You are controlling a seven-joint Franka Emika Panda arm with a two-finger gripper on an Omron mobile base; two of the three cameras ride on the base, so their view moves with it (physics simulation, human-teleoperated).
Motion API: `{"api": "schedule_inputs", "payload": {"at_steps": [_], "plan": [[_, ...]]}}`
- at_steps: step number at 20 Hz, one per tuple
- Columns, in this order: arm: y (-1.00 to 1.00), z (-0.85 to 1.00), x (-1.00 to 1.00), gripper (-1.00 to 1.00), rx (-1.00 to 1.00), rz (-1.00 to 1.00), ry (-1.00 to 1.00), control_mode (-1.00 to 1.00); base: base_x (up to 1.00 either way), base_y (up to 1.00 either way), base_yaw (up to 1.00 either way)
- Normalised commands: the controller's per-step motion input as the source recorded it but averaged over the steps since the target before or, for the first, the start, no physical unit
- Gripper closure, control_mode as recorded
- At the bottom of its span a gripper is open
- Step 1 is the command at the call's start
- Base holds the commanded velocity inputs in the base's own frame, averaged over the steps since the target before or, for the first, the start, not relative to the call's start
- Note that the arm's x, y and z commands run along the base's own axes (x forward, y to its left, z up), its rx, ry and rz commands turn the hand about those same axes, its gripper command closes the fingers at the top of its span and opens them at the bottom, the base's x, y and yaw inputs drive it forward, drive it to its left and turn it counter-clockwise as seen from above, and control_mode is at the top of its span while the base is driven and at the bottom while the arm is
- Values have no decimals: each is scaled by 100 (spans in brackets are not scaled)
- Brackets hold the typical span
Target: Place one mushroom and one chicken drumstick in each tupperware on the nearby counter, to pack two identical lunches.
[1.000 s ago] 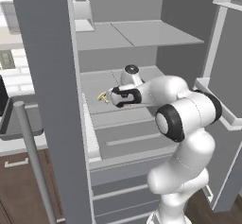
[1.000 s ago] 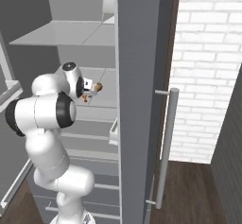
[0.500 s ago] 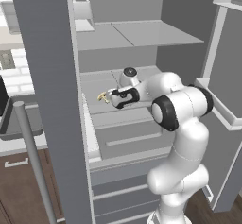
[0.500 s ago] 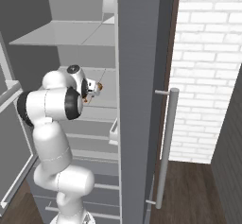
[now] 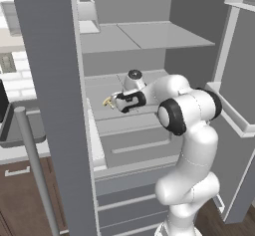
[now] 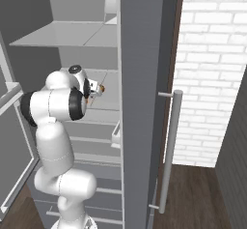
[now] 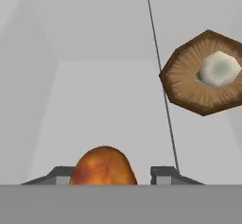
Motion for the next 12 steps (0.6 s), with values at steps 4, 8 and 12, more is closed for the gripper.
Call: {"api": "schedule_inputs", "payload": {"at_steps": [4,8,12], "plan": [[0,0,-1,100,0,0,-1,-100,0,0,0],[-4,15,-61,100,0,0,-10,-100,0,0,0],[-15,57,-100,100,0,0,-46,-100,0,0,0]]}}
